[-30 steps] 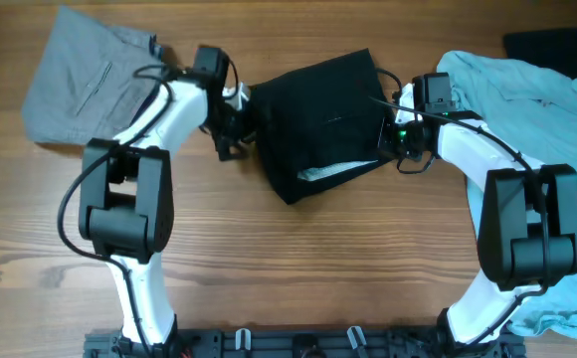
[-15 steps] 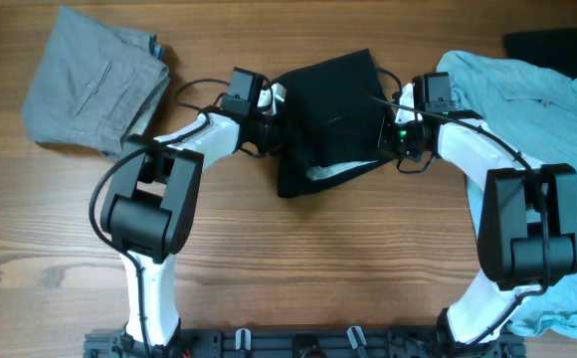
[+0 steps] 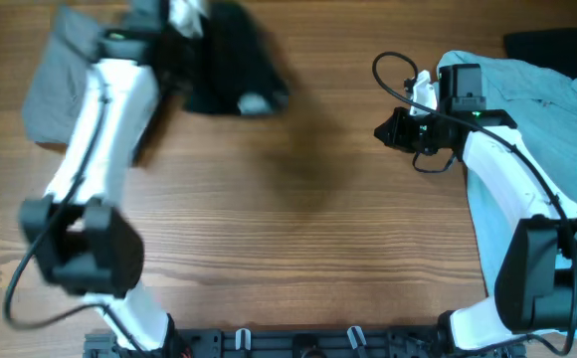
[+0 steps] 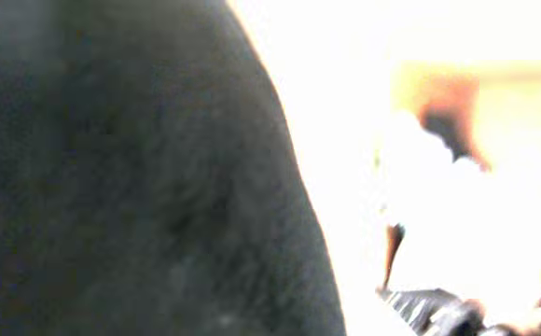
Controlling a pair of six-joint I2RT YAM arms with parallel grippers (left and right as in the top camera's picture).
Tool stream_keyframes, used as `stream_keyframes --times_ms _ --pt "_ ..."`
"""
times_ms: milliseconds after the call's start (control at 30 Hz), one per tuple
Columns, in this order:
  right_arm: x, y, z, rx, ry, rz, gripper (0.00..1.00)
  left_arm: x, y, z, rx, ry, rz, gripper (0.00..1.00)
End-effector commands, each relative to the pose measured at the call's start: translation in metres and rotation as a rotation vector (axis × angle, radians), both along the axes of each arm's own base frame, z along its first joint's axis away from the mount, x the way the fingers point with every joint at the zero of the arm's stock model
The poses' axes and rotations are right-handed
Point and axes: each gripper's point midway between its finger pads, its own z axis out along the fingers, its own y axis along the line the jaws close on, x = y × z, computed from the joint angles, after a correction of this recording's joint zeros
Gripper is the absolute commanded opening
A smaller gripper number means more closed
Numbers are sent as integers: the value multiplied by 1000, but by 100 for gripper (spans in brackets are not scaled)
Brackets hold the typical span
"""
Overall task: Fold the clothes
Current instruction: 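Carry the bundle with the left gripper onto the grey trousers and release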
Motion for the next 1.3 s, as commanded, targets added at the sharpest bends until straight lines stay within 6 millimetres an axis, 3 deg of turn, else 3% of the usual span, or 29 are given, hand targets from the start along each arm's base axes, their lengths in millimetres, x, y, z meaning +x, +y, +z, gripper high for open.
stream_keyframes --times_ms 0,33,100,133,267,333,400,433,467,500,567,667,767,867,933,1000,1033,1067,1133,1167,1200,1267 --pt "0 4 6 26 -2 -3 5 39 48 94 -24 -329 105 4" --pt "-2 4 5 32 15 -12 5 56 73 106 0 -412 168 4" --pt "-5 4 4 32 31 -13 5 74 112 105 31 -460 255 4" --pt "-8 4 3 32 42 -13 5 85 137 98 40 -472 297 4" --pt "-12 4 1 31 64 -14 4 111 205 59 33 -454 422 4" --pt "-14 4 0 30 76 -14 4 112 228 34 38 -401 459 4" --pt "-15 3 -1 40 98 -38 4 95 248 8 37 -268 505 4" --pt "-16 3 -1 42 103 -43 4 71 264 -18 29 -124 547 8" --pt "-16 3 -1 44 110 -49 4 58 270 -30 23 -52 564 34" --pt "-17 3 -1 46 114 -53 4 44 274 -41 15 24 581 53" --pt "-17 3 -1 46 114 -53 4 6 285 -65 -13 209 625 72" --pt "-19 3 -2 45 126 -53 4 -40 288 -64 -108 364 647 75" --pt "-25 3 -4 43 154 -52 5 -82 292 -30 -116 398 684 95" --pt "-26 3 -5 42 161 -53 5 -93 284 21 -58 249 652 96" --pt "-26 3 -5 42 161 -53 5 -87 279 37 21 153 598 90" --pt "-26 3 -5 42 160 -53 5 -87 265 26 49 198 568 91" --pt "-26 3 -5 41 160 -53 6 -83 248 15 75 210 494 90" --pt "-26 2 -5 37 159 -54 6 -79 228 -6 126 239 424 85" --pt "-25 -3 -8 6 158 -68 6 -80 210 -51 289 323 368 76" --pt "-24 -5 -9 -8 157 -75 6 -81 195 -77 376 343 291 77" --pt "-24 -5 -9 -10 157 -77 9 -82 185 -90 425 337 231 82" --pt "-24 -5 -9 -9 159 -78 9 -80 184 -110 533 326 218 85"
